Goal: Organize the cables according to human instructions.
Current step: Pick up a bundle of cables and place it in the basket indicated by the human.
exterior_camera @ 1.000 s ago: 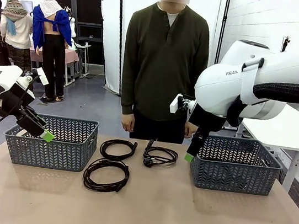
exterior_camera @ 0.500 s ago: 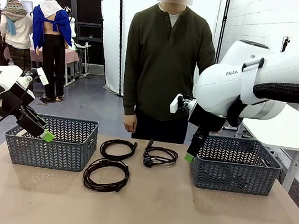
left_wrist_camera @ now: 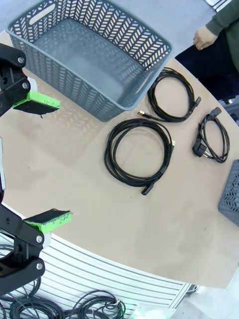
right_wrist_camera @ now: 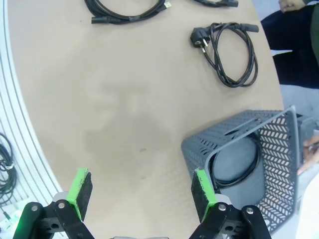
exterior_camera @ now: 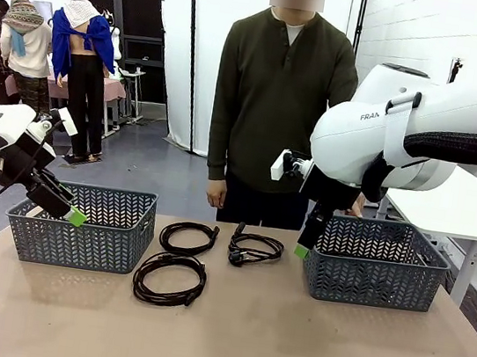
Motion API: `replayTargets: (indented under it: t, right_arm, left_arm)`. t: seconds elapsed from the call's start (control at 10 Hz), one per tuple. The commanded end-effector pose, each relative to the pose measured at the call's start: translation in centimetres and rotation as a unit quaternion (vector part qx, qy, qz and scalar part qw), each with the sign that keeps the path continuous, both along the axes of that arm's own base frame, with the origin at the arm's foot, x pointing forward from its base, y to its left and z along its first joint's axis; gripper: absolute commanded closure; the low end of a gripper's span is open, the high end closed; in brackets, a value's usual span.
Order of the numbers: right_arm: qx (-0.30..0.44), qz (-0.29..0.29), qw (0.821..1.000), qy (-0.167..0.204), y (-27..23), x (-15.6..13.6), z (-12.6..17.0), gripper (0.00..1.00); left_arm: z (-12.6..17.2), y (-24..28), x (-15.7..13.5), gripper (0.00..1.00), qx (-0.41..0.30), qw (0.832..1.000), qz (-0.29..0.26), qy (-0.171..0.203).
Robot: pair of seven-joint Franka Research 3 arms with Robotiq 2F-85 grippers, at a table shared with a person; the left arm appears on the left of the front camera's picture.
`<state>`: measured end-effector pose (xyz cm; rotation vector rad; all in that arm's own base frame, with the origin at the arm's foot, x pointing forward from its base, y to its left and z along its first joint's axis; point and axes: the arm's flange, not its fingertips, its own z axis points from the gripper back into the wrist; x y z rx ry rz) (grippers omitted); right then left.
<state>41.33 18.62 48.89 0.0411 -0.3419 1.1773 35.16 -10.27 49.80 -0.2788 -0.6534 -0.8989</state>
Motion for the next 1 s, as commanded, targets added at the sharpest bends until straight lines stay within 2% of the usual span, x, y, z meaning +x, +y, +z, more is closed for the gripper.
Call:
replayTargets:
  t: [0.0, 0.9]
  right_arm:
    - [-0.002, -0.002, 1.000, -0.002, 0.02, 0.04, 0.07, 0.00]
    - [-0.002, -0.002, 1.000, -0.002, 0.02, 0.04, 0.07, 0.00]
  left_arm:
    - [-0.12, 0.19, 0.19, 0.00, -0.005, 1.000, -0.005, 0.001]
    - [-0.12, 0.19, 0.19, 0.00, -0.005, 1.000, -0.005, 0.001]
